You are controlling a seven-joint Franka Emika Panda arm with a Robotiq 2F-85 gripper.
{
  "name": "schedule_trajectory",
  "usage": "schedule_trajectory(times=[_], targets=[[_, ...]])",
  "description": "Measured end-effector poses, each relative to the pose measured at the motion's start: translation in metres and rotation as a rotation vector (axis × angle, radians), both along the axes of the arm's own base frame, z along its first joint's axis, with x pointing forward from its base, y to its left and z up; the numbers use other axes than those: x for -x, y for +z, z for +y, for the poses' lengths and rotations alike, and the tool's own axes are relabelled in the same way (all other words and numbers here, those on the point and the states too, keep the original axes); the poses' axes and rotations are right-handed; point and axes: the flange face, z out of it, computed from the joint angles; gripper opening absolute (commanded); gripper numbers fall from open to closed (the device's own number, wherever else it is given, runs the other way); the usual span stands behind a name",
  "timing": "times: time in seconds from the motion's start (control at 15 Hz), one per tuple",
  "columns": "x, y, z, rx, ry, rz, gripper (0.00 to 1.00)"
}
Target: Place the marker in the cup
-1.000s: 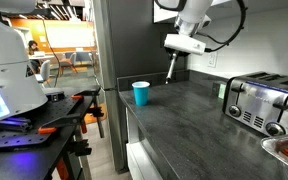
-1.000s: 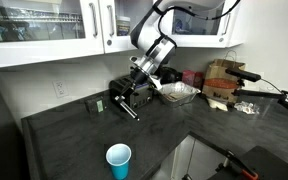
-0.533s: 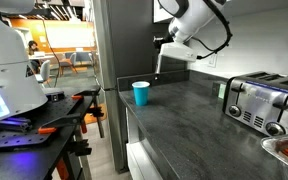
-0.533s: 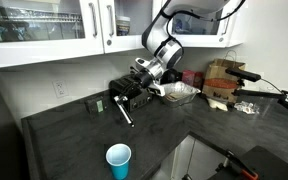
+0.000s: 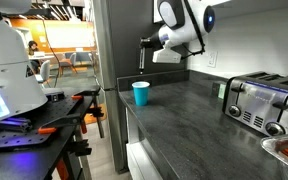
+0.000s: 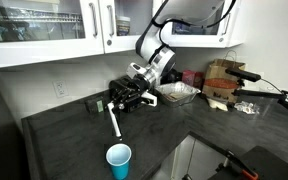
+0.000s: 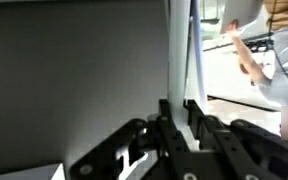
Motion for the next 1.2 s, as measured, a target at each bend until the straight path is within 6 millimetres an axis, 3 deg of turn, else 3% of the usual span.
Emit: schedule_trajectory(times=[0.2,0.4,0.67,1.2], targets=[[0.003,-0.022,0.013,-0.075,0.124,0.010,0.06],[0.000,-0.052,0.007,-0.143,0.214,0.053,0.06],[-0.016,-0.092,0.006,-0.185,0.218,0.089,0.06],[-0.041,-0.145,0.015,-0.153,0.201,0.118,0.06]])
